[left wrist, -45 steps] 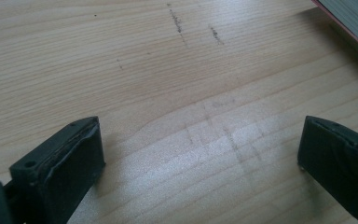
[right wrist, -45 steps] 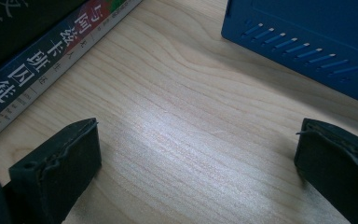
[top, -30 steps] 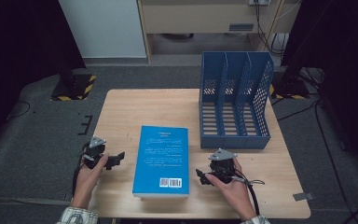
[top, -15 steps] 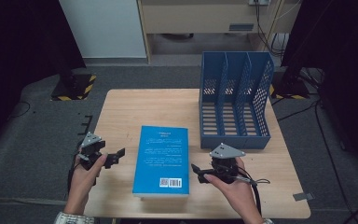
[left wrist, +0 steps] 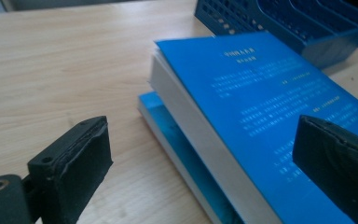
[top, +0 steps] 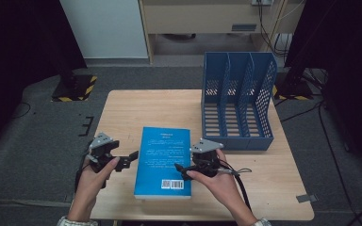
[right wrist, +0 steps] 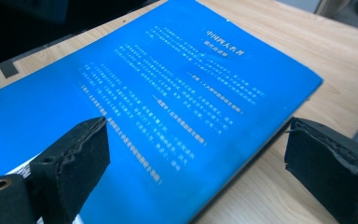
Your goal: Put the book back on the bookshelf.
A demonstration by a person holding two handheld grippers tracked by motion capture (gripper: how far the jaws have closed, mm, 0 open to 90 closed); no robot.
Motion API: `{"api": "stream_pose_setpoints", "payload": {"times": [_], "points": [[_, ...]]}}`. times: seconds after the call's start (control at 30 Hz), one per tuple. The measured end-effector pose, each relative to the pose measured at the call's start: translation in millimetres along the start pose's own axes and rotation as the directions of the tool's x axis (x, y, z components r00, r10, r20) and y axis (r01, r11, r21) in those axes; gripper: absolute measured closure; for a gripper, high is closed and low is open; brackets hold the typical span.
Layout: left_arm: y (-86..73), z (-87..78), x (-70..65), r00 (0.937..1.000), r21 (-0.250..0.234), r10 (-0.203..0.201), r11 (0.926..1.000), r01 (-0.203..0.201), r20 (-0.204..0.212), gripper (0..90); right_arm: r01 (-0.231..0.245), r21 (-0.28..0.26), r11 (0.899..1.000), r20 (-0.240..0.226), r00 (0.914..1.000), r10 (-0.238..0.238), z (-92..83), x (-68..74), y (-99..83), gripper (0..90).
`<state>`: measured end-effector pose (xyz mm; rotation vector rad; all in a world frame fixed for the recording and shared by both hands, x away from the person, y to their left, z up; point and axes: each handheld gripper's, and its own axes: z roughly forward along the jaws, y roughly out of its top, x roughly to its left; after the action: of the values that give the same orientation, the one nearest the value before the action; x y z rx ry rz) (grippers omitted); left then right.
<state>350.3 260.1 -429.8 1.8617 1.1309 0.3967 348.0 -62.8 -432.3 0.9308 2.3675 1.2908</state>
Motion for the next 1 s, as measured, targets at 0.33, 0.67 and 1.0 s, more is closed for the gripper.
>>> {"api": "stream_pose_setpoints", "payload": {"times": [0.33, 0.67, 1.0], "points": [[-15.7, 36.2, -21.5, 0.9934, 0.085, 0.001, 0.9963, -0.011, 0.114, 2.8, -0.045, 0.035, 0.998, -0.034, 0.9984, 0.046, 21.0, -5.4, -14.6, 3.3], [-21.2, 44.1, -23.3, 0.9813, 0.093, -0.042, 0.9953, 0.025, 0.188, 0.0, -0.138, 0.005, 0.990, -0.091, 0.9863, 0.138, 28.3, -10.8, -23.1, 2.1], [-24.9, 47.1, -16.8, 0.9698, 0.103, -0.099, 0.9916, 0.077, 0.223, 0.0, -0.240, 0.011, 0.971, -0.141, 0.9607, 0.239, 34.2, -15.2, -29.2, 0.2]]}}
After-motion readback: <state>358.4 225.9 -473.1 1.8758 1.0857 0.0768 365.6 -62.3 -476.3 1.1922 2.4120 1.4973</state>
